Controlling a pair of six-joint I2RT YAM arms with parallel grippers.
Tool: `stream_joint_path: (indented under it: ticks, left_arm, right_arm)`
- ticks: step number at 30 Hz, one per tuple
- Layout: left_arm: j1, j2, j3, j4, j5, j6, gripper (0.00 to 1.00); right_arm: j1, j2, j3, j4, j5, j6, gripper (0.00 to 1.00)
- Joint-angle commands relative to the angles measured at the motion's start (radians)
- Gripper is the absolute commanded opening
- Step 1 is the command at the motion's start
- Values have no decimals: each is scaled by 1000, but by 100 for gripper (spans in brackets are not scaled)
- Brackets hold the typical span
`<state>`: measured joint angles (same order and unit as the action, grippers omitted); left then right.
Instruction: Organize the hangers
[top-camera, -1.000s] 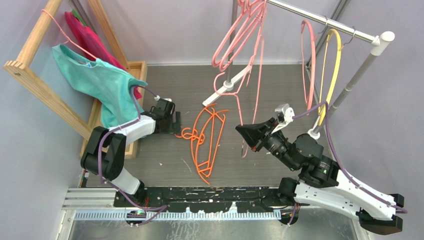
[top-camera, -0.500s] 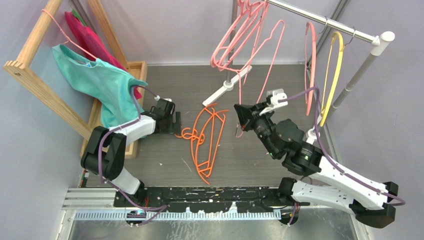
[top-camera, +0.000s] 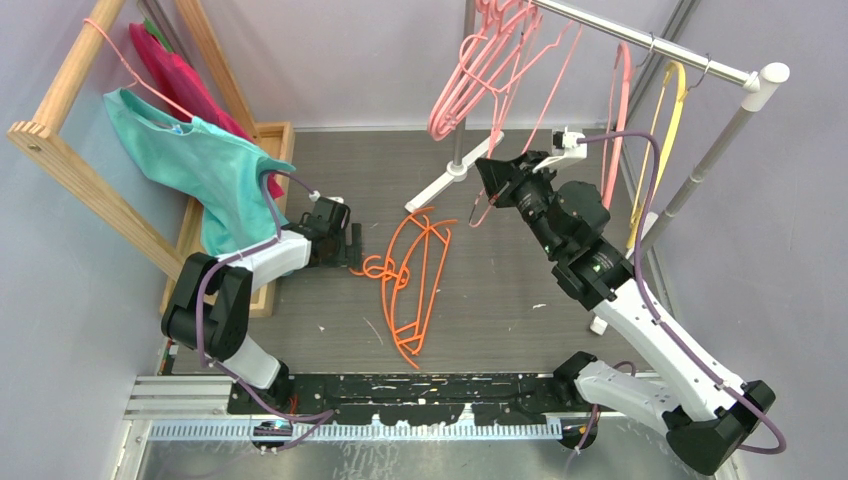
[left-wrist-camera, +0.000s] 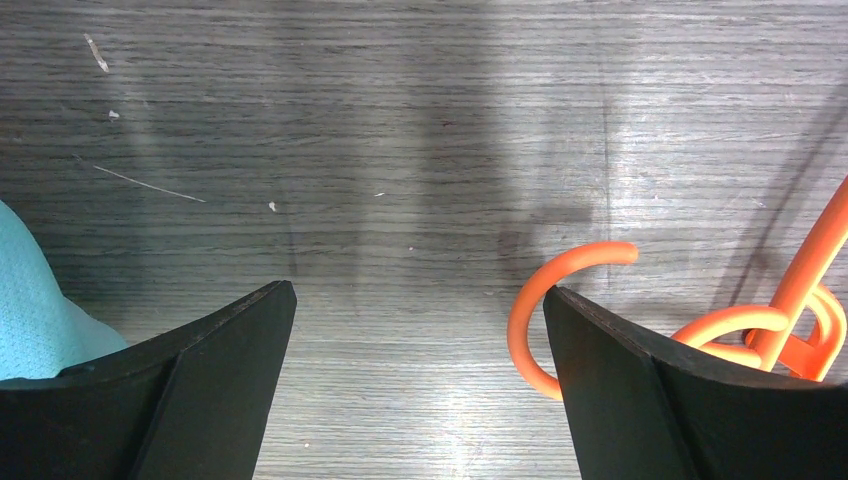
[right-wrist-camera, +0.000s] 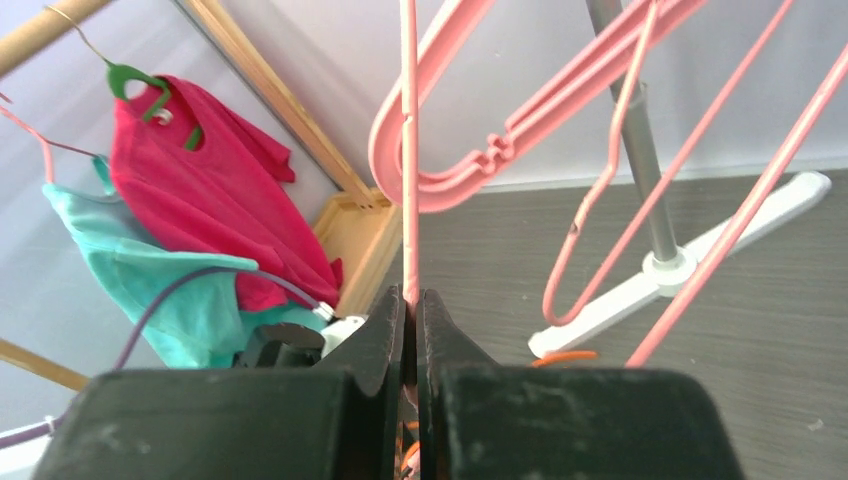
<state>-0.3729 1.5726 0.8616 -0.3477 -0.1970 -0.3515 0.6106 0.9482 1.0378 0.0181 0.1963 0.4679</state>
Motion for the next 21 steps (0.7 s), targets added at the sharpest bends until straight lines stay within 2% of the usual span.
stream_joint_path:
  ticks: [1, 12, 21]
  left_arm:
    - [-3, -34, 8, 31, -3, 0, 98]
    - [-3, -30, 11, 25, -5, 2, 98]
    - [-3, -22, 14, 25, -10, 5, 98]
  right_arm:
    - [-52, 17, 81, 139, -100, 36, 1]
    - [-356, 145, 101, 321, -422, 277, 1]
    - [-404, 191, 157, 332, -414, 328, 1]
